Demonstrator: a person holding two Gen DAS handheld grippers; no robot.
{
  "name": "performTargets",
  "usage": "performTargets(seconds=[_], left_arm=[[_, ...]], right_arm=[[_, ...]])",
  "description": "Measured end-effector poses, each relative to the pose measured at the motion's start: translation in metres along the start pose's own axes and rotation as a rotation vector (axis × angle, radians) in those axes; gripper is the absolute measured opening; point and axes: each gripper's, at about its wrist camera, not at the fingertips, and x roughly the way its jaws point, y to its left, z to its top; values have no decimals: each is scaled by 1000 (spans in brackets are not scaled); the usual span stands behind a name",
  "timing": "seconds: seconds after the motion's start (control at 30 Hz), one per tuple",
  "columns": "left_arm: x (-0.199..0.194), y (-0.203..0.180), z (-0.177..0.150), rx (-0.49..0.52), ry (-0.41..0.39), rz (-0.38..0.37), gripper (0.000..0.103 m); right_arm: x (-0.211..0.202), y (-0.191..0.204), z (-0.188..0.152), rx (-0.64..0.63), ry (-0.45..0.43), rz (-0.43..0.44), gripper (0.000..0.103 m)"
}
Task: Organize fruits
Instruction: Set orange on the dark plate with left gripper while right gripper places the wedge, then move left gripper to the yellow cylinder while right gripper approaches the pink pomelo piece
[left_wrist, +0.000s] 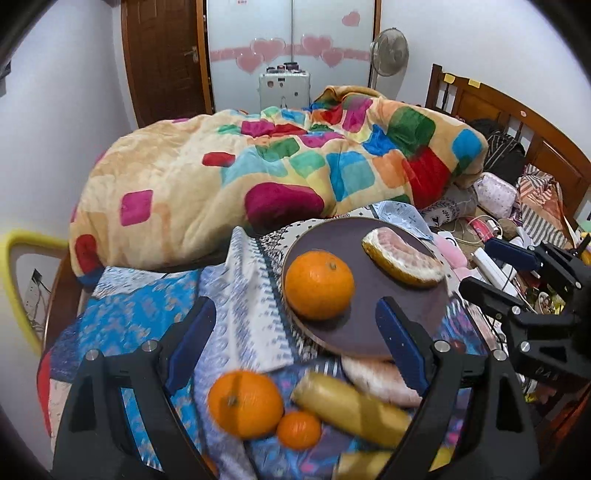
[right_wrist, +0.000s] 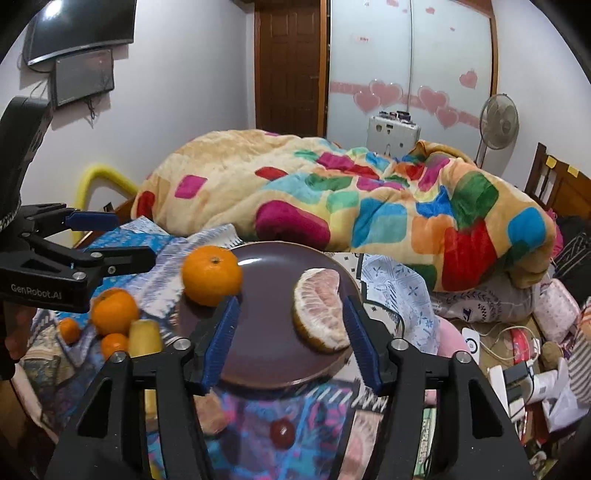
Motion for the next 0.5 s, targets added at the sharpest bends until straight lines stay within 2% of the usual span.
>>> performTargets(seconds=[0.3,0.5], left_arm=[[-40,-1,-57,11,-7,30,89],[-44,-12,-100,15,13,39,89]], right_arm=[[-26,22,-39,-3,17,3,58],[-24,32,-81,-6,83,27,58]])
